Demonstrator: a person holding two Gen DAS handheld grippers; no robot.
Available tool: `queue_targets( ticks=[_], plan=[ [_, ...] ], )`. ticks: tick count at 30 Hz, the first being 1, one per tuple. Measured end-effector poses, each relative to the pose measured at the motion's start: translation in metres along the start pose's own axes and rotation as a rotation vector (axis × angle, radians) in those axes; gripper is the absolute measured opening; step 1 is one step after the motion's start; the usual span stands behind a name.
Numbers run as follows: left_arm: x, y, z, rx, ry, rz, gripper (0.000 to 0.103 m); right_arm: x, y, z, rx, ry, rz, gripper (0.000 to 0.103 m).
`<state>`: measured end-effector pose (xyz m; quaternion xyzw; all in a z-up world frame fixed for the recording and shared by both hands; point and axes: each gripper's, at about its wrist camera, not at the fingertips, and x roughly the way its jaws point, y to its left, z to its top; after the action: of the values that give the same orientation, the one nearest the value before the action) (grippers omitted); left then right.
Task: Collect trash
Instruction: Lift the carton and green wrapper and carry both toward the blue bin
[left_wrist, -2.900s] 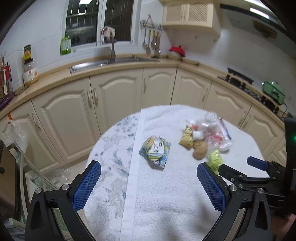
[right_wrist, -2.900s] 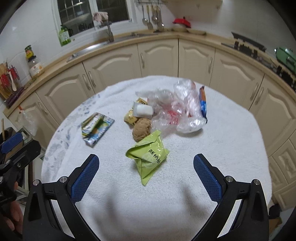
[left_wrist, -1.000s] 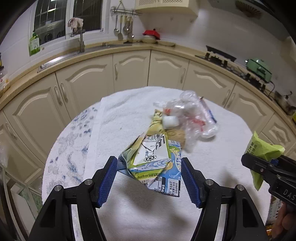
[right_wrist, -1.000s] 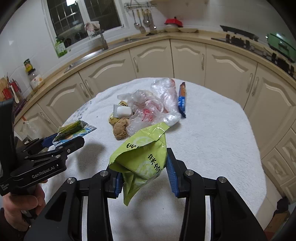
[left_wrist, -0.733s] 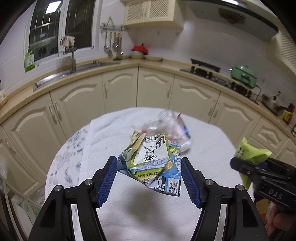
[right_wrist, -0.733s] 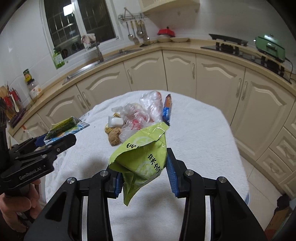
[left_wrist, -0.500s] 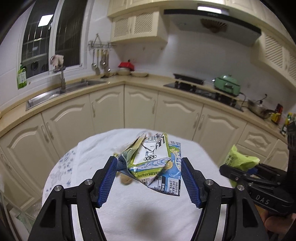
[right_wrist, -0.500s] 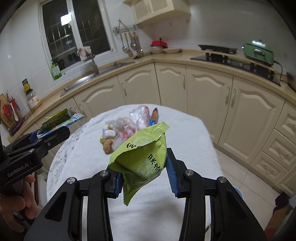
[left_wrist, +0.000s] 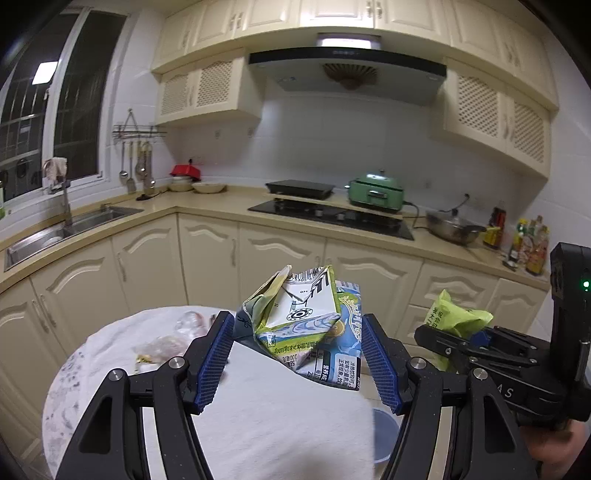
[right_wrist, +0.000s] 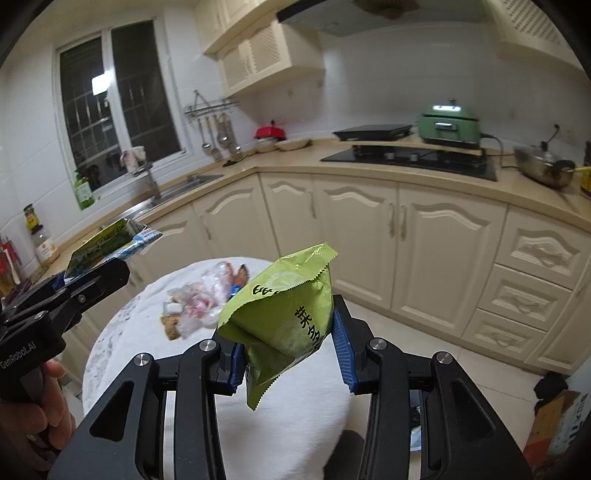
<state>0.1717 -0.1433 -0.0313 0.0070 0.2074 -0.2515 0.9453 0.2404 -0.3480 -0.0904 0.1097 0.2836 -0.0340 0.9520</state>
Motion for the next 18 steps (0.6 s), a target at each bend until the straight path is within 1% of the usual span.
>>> queue_targets(
  ticks=[6, 7, 9, 13, 17, 18],
  plan=[
    [0.007, -0.032, -0.01, 0.038, 0.023, -0.093, 0.064, -0.025, -0.045, 0.0, 0.065, -0.035, -0.079, 0.041],
    [0.016, -0.03, -0.007, 0.041, 0.026, -0.106, 0.064, -0.029, -0.053, 0.0, 0.076, -0.04, -0.096, 0.041],
    [0.021, -0.036, -0.009, 0.053, 0.03, -0.138, 0.064, -0.037, -0.069, 0.0, 0.096, -0.049, -0.129, 0.041],
    [0.045, -0.042, -0.001, 0.07, 0.037, -0.188, 0.064, -0.049, -0.095, -0.002, 0.126, -0.06, -0.18, 0.041],
    [0.078, -0.049, 0.008, 0.082, 0.061, -0.226, 0.064, -0.053, -0.118, -0.009, 0.151, -0.053, -0.22, 0.041],
    [0.084, -0.052, 0.005, 0.086, 0.074, -0.237, 0.064, -0.052, -0.126, -0.012, 0.16, -0.047, -0.228, 0.041]
  ],
)
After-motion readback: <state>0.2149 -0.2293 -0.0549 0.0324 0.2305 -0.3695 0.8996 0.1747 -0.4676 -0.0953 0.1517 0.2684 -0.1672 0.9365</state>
